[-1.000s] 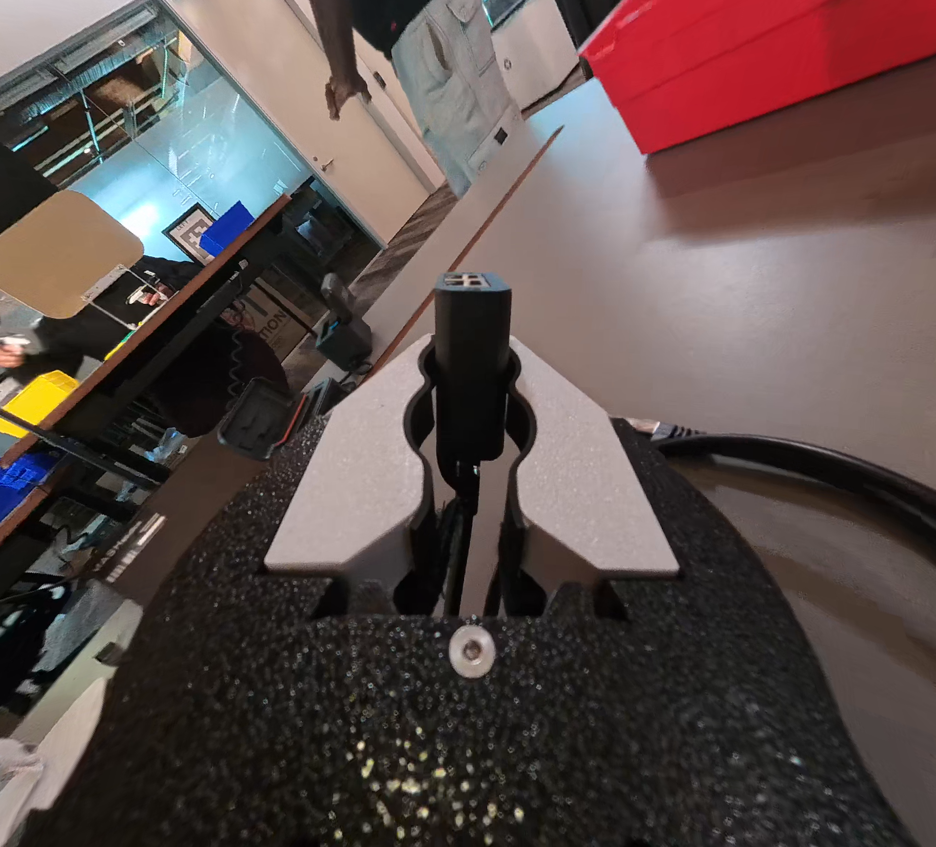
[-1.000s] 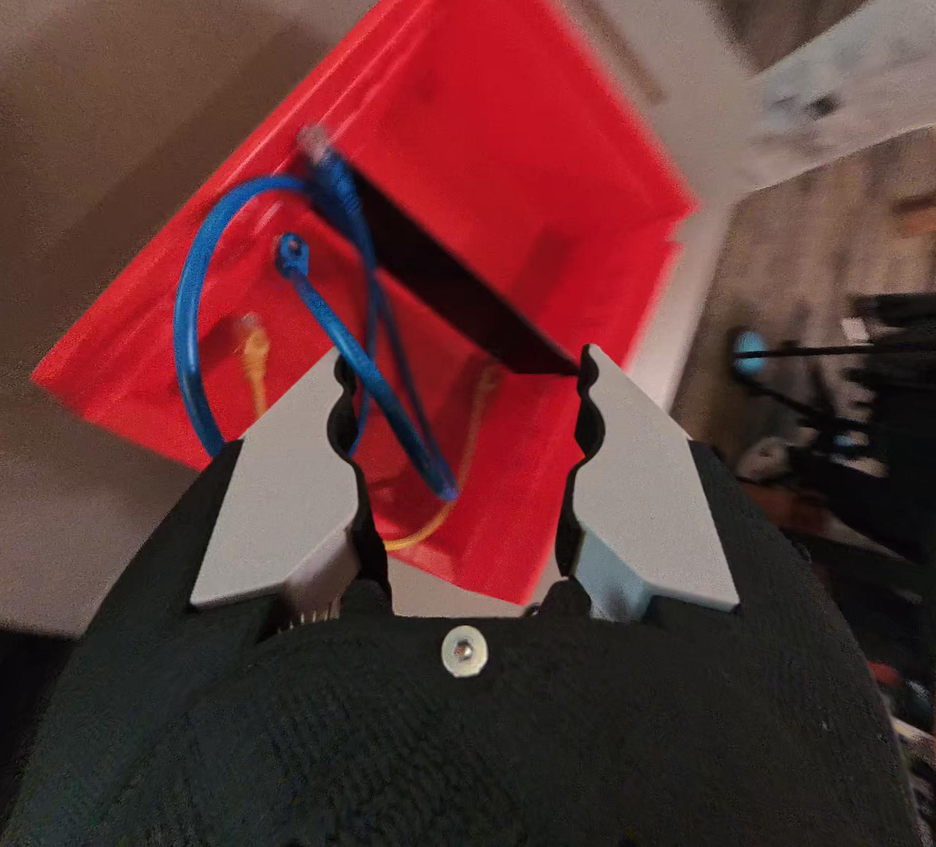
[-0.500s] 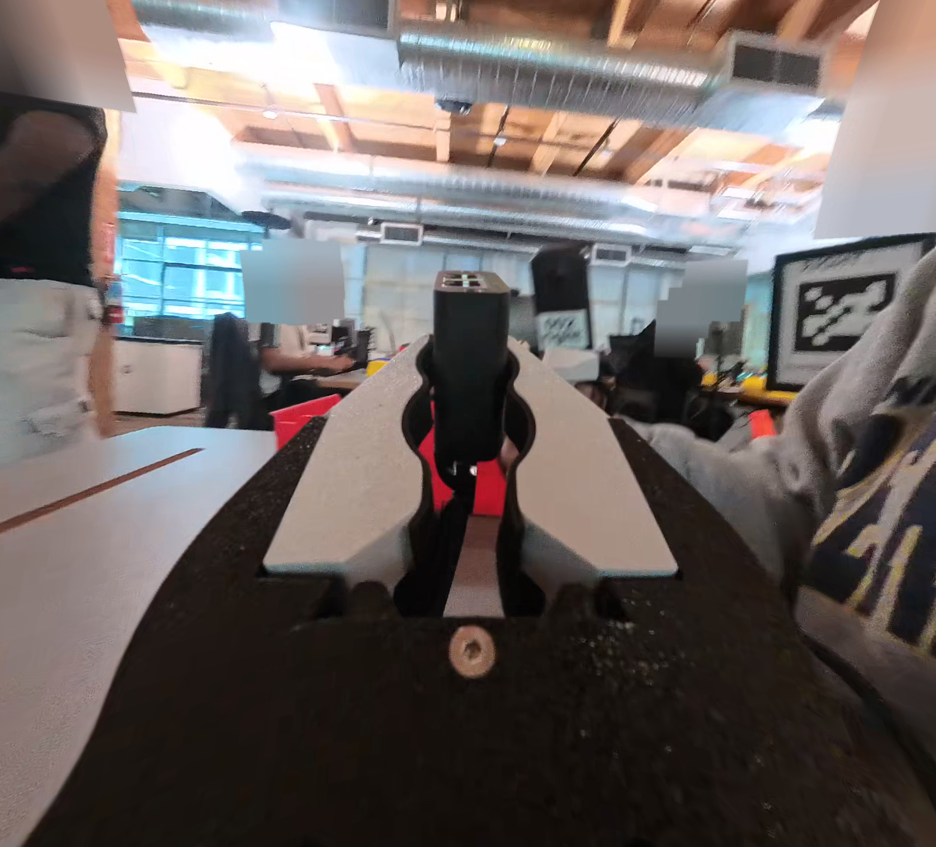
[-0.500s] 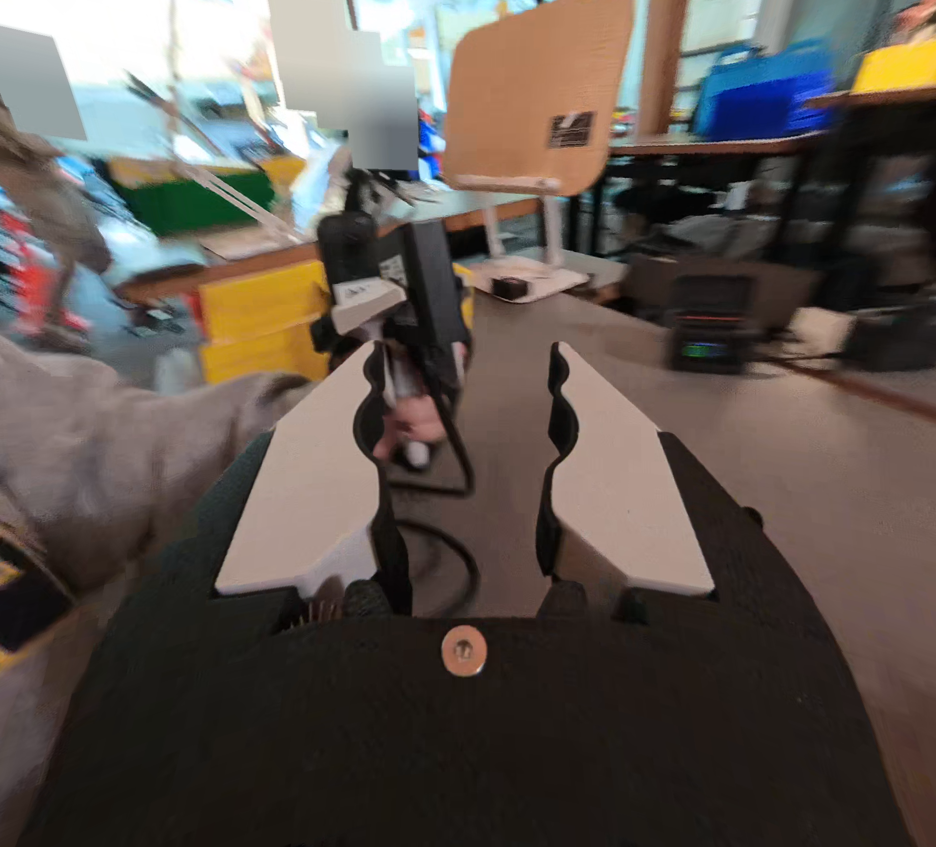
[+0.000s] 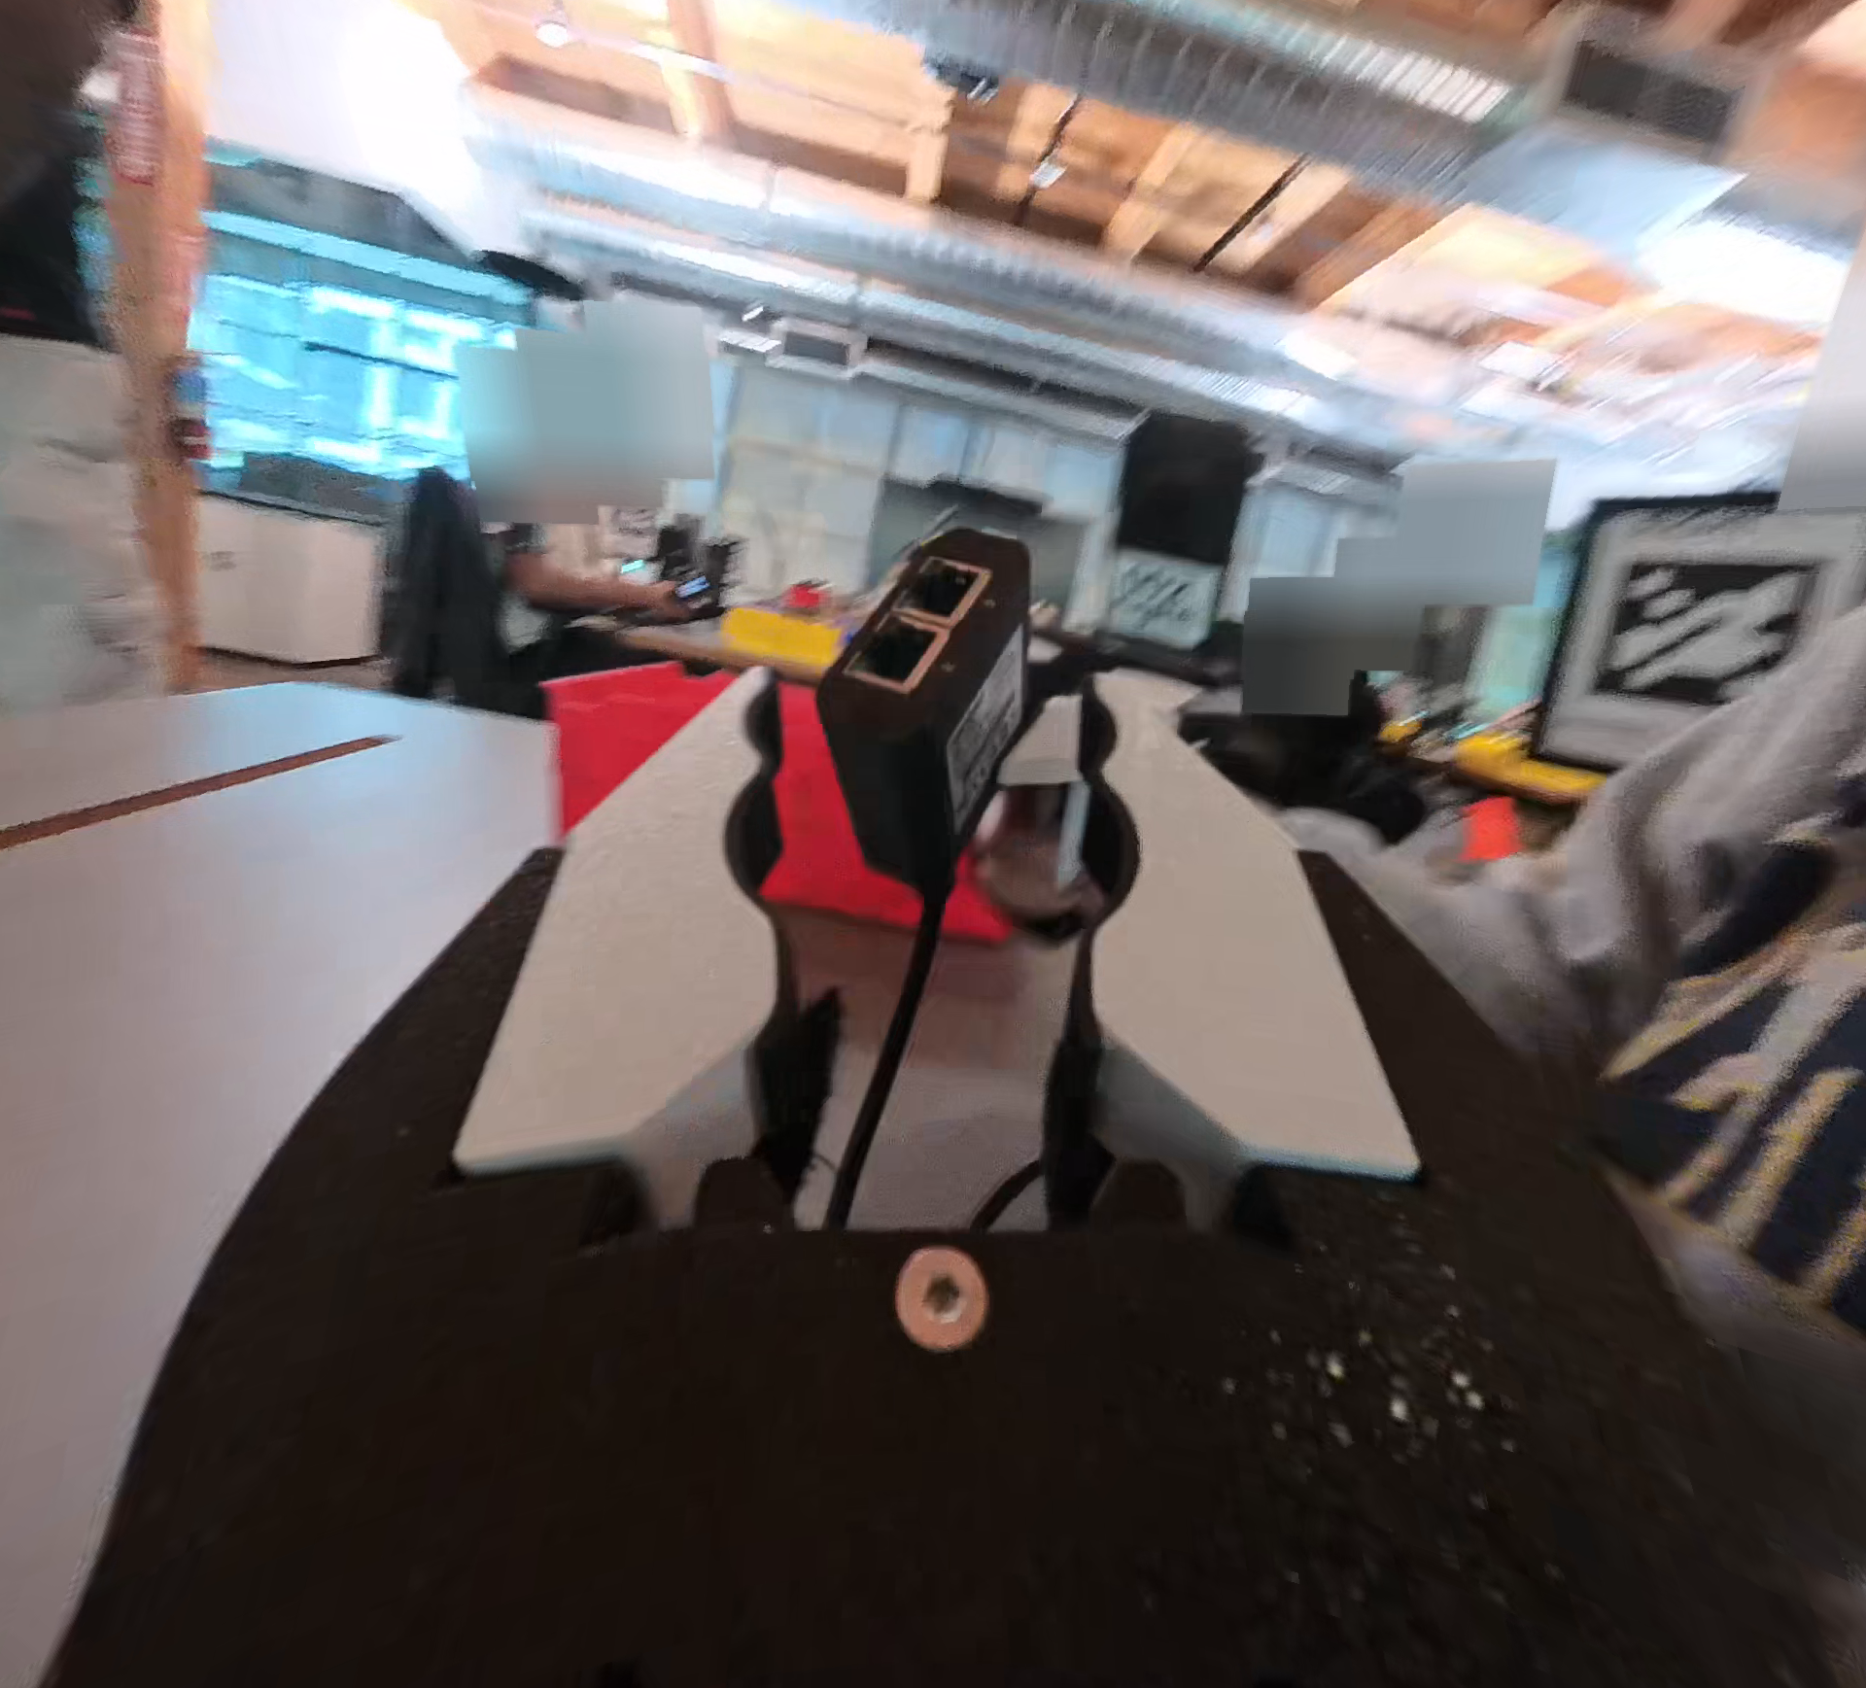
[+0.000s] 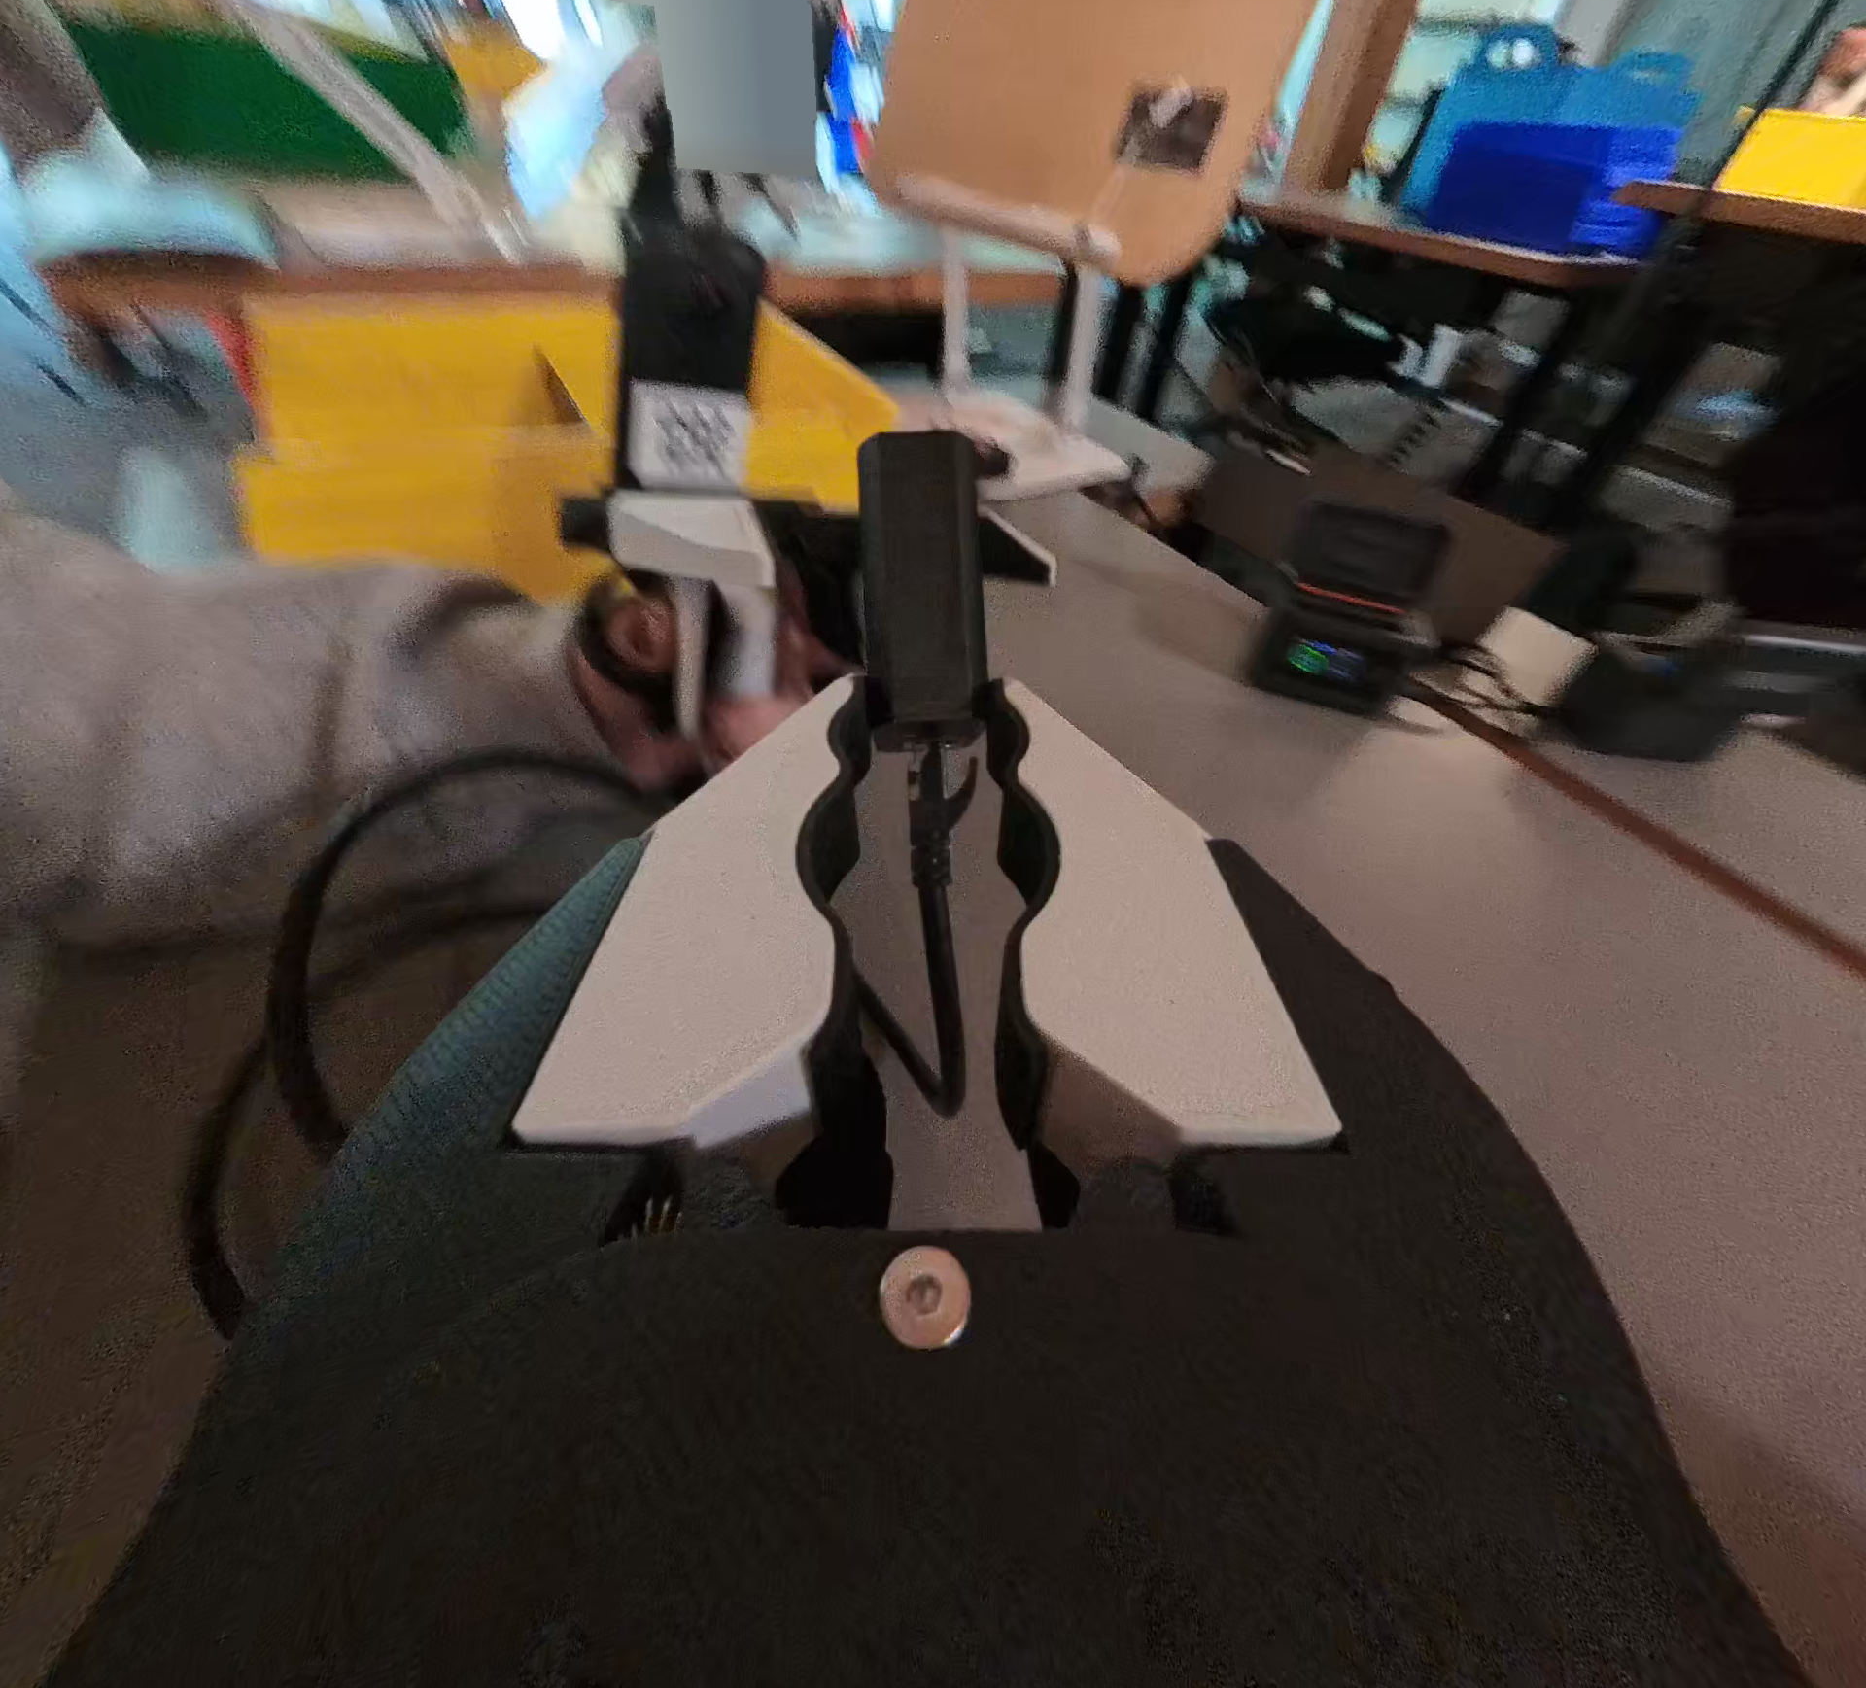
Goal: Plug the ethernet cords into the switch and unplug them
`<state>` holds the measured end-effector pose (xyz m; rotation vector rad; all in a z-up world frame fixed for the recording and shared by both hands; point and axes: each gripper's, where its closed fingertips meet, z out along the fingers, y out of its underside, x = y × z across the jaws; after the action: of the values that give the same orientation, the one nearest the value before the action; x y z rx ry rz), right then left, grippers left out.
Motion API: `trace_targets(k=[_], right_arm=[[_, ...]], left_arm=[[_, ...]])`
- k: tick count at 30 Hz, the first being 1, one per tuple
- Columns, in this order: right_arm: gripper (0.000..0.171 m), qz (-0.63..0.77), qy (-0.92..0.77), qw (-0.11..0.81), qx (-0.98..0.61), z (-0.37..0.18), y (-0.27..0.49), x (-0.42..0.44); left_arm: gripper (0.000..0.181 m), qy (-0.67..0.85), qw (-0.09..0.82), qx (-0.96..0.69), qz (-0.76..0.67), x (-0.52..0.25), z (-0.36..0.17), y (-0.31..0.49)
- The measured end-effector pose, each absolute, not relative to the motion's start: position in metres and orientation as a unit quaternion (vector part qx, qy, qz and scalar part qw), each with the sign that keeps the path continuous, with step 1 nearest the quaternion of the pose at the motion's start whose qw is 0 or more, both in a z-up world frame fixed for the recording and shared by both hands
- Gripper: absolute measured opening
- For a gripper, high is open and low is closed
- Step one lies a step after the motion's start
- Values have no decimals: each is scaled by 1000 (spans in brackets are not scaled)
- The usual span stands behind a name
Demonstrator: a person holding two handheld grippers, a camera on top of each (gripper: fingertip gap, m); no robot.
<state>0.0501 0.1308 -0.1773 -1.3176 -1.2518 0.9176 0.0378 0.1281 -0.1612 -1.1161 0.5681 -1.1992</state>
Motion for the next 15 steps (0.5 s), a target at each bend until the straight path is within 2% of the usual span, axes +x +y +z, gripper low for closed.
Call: trace_targets(k=[2,4,7,11,15], right_arm=[[21,283,-584,517,-559,-187,139,62],[21,182,-646,495,-552,-200,143,67],[21,53,-723,444,-527,-226,146,71],[21,47,-752,408,-516,-251,142,63],[22,109,-728,426,-526,-253,141,59]], left_arm=[[75,281,665,-541,-432,37,-176,140],[85,323,663,-590,-330,40,-197,151],[89,392,630,-620,-256,57,-229,155],[63,480,614,-603,-169,70,-253,151],[38,513,608,-594,-119,69,-263,152]])
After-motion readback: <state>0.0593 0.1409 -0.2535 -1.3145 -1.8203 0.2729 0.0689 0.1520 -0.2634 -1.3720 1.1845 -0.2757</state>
